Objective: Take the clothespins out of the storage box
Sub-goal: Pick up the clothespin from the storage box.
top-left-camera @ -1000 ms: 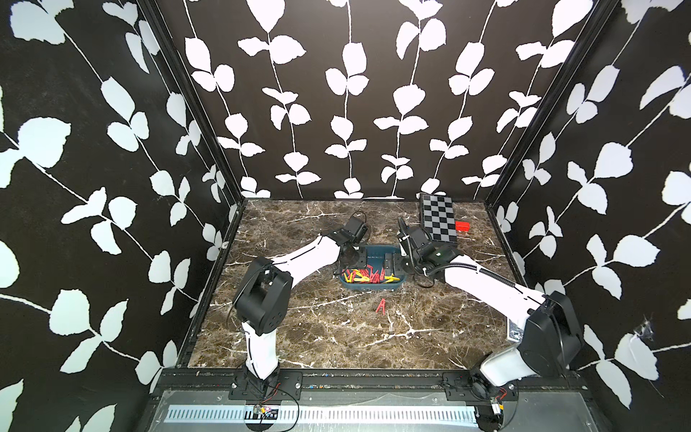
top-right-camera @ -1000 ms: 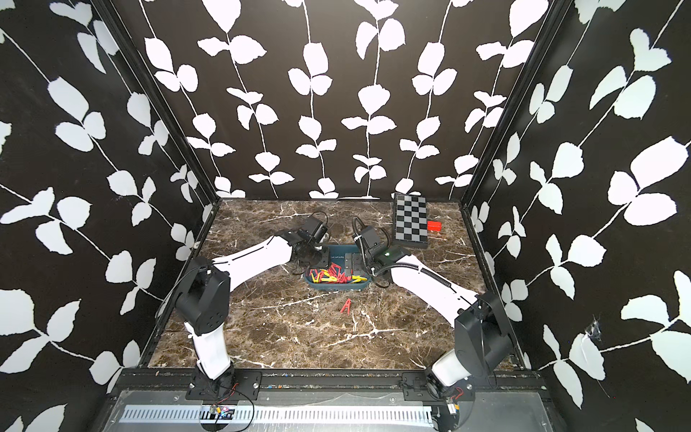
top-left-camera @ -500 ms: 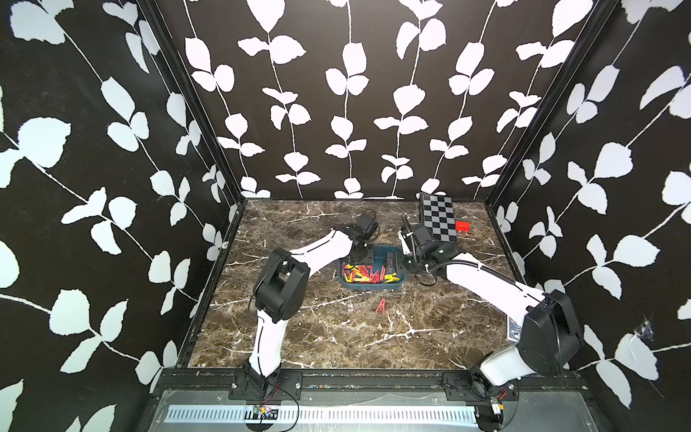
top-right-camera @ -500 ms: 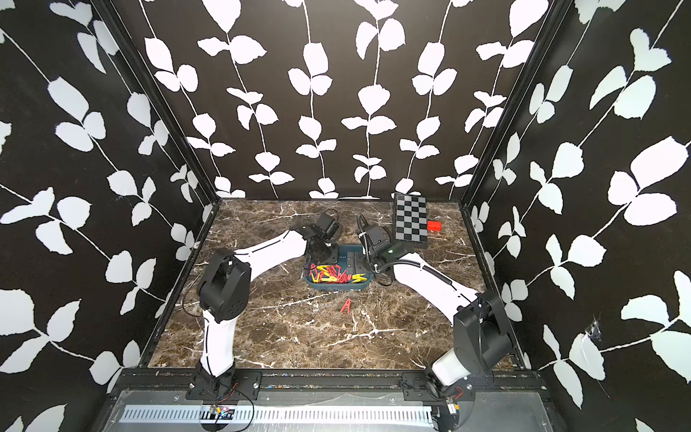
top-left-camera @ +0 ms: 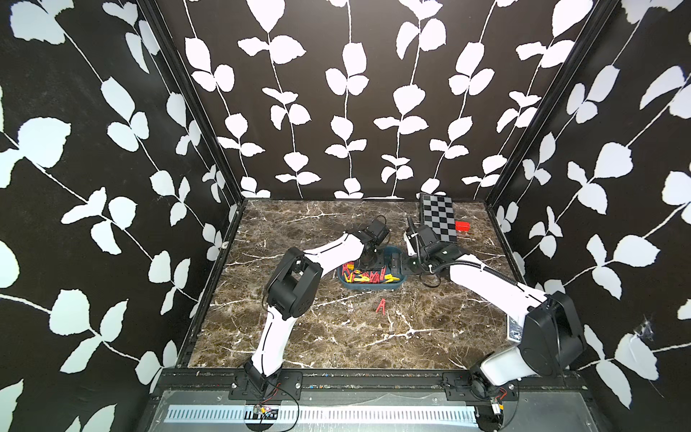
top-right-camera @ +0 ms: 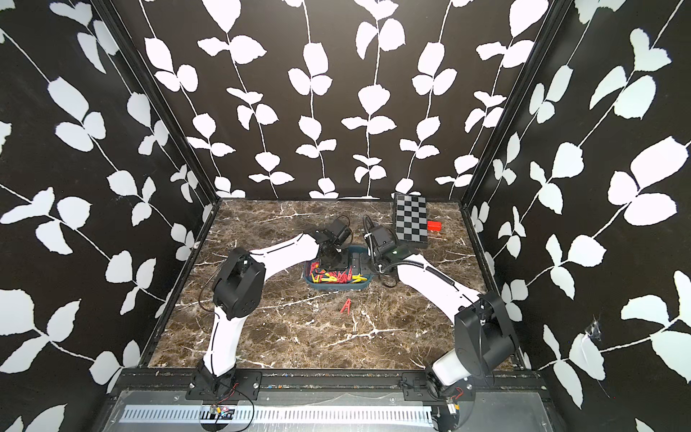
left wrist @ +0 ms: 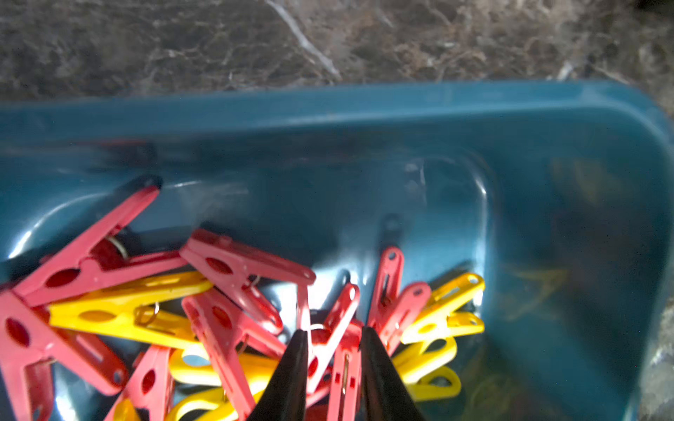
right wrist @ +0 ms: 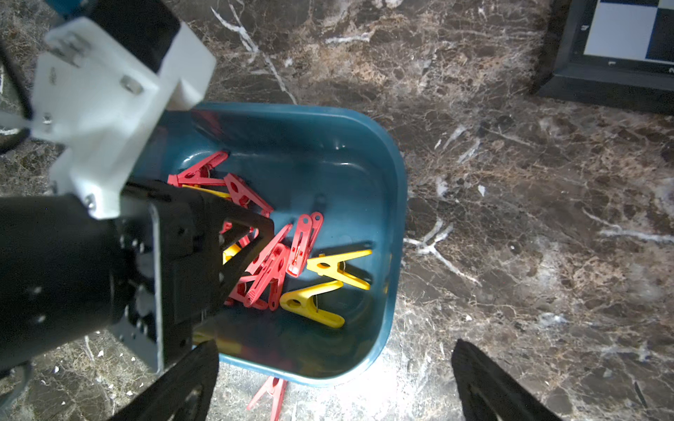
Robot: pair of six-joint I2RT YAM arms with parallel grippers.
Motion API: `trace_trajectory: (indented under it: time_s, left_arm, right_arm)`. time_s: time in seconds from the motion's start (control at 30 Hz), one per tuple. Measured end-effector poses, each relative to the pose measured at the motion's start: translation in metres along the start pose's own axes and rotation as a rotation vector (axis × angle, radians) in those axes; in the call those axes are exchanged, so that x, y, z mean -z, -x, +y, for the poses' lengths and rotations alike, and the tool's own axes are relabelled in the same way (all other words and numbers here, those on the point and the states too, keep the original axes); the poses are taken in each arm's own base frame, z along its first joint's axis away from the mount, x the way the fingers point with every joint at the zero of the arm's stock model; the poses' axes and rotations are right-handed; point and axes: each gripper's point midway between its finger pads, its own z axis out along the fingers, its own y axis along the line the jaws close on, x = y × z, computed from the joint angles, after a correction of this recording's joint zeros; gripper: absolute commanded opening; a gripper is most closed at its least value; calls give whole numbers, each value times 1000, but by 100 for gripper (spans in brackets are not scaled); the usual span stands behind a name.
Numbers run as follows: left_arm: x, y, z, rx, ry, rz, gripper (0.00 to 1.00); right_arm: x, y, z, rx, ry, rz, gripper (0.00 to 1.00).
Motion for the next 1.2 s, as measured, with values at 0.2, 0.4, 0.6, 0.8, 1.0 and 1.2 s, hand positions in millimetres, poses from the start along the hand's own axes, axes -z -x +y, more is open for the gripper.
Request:
trace_trajectory:
  time_s: [0.2,0.4,0.6,0.8,1.0,1.2]
  left_arm:
    - [-7,5,7,33,38,-5,28]
    - [-7,12,11,82,44,-17,28]
    - [-15,22,7,106,42,-23,29]
    - [-16,26,6,120,50,-25,29]
    - [-15,23,11,130,75,-14,29]
    - [-13,23,13,127,89,-25,29]
  right_arm:
    - [3,-1,-2,-5,4,-6,99]
    - [4,-2,-1,-6,13,-4,99]
    - [3,-4,-1,-6,15,1,99]
    - [6,-2,-2,-9,16,-7,99]
    - [8,0,-4,-14,16,-16,99]
    - [5,-7,-6,-15,13,0,99]
